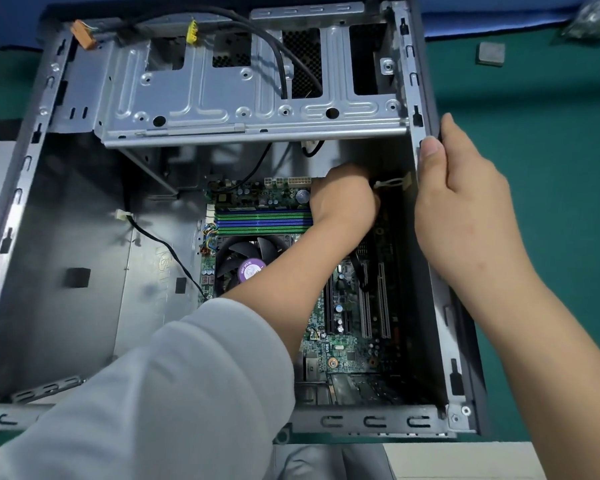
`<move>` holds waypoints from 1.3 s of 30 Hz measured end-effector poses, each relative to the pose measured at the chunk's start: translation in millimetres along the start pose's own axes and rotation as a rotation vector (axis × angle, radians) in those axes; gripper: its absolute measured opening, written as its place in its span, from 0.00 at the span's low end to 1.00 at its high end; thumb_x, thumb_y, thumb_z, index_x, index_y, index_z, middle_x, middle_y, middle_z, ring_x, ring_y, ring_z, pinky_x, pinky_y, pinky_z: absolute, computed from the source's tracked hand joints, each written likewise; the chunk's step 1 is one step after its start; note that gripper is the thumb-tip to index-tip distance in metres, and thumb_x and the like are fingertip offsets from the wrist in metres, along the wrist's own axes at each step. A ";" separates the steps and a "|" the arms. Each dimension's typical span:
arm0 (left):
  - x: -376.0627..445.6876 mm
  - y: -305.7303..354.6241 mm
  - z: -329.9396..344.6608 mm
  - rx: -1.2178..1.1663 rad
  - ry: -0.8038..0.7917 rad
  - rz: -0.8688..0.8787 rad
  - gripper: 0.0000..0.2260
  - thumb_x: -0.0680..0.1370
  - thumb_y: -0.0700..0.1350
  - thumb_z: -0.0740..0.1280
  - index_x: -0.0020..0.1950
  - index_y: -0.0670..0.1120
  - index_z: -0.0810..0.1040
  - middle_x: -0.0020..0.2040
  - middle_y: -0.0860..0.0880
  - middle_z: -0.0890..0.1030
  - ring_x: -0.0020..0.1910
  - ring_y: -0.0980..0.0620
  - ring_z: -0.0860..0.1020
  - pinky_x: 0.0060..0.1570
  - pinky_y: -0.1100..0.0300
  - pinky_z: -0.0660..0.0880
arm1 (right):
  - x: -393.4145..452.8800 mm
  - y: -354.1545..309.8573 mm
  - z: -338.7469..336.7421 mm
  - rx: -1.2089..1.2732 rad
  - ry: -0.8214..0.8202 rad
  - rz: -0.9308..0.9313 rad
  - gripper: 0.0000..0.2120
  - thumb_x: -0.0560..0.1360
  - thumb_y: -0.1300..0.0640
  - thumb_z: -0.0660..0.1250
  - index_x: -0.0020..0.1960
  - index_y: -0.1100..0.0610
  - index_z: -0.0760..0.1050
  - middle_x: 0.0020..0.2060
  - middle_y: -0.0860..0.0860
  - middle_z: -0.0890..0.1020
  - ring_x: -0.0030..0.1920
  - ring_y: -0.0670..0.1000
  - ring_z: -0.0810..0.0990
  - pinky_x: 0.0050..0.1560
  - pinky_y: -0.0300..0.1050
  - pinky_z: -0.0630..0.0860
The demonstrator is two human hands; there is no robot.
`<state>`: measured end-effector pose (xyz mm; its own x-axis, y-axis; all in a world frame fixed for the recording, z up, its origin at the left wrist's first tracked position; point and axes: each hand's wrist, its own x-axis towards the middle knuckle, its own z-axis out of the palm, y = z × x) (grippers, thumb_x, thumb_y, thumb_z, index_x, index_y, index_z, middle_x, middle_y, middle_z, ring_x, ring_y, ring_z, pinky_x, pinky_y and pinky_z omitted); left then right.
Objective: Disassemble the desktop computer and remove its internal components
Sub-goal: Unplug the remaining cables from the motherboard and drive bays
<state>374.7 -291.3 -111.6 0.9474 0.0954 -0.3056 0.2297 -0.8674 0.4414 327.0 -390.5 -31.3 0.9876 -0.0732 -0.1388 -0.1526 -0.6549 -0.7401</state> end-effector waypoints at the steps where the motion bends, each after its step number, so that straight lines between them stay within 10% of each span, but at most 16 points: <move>1: 0.5 0.6 0.1 -0.001 0.005 -0.004 0.11 0.76 0.47 0.64 0.58 0.52 0.79 0.54 0.48 0.81 0.52 0.44 0.78 0.52 0.58 0.73 | 0.5 0.3 -0.1 0.002 0.003 -0.004 0.22 0.83 0.52 0.50 0.76 0.56 0.57 0.58 0.57 0.78 0.58 0.55 0.73 0.41 0.34 0.58; 39: 2.5 1.1 -4.0 0.017 -0.035 -0.012 0.11 0.76 0.49 0.66 0.57 0.53 0.80 0.51 0.48 0.81 0.49 0.45 0.79 0.41 0.60 0.72 | -1.0 -1.4 -0.3 0.068 0.036 0.015 0.21 0.83 0.51 0.51 0.75 0.53 0.60 0.64 0.53 0.76 0.59 0.47 0.70 0.46 0.29 0.59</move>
<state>378.2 -290.1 -108.5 0.9362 0.0893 -0.3399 0.2371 -0.8743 0.4235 326.2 -389.7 -29.9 0.9857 -0.1104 -0.1277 -0.1685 -0.6013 -0.7811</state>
